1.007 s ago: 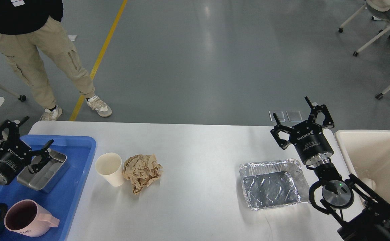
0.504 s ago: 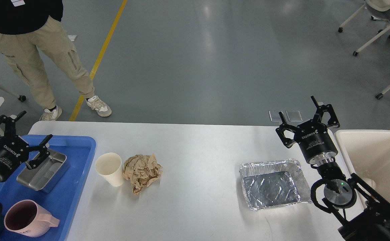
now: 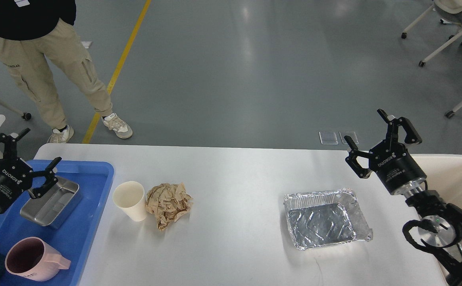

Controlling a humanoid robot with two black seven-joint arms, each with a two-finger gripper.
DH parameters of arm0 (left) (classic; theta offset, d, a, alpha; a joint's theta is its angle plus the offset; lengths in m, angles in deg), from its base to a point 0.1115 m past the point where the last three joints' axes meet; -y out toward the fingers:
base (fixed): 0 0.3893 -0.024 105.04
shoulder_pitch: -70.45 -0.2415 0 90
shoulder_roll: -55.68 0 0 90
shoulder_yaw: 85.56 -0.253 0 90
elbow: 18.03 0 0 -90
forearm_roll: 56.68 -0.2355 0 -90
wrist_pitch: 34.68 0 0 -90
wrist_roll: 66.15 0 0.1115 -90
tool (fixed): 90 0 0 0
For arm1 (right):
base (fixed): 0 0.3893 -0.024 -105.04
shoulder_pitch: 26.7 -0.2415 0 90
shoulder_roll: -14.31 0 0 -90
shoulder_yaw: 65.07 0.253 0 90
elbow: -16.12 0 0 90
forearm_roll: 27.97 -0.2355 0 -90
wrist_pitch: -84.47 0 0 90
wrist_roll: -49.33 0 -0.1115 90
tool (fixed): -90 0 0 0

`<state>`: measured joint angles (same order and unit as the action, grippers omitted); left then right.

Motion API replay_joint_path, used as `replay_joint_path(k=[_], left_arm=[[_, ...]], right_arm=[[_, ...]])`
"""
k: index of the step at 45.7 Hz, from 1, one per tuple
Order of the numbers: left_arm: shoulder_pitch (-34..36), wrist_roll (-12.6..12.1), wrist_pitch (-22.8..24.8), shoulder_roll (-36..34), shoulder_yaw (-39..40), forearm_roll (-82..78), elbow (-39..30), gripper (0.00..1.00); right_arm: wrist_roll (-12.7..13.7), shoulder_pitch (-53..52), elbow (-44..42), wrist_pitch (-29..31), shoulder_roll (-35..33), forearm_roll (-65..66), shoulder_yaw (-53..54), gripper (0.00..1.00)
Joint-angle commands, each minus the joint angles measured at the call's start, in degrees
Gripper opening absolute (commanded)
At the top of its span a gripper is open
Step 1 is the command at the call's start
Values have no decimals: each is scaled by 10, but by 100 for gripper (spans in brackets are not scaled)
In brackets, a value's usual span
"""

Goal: Tidy desktop

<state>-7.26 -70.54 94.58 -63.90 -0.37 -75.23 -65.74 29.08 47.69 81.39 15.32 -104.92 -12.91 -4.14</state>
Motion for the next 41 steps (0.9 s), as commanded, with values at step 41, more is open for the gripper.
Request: replay_joint_path(k=[41], left_arm=[[37,0,9,4,-27,-6,-3,97]], right_arm=[[-33,21,231,-93,-569,230,-283,100]])
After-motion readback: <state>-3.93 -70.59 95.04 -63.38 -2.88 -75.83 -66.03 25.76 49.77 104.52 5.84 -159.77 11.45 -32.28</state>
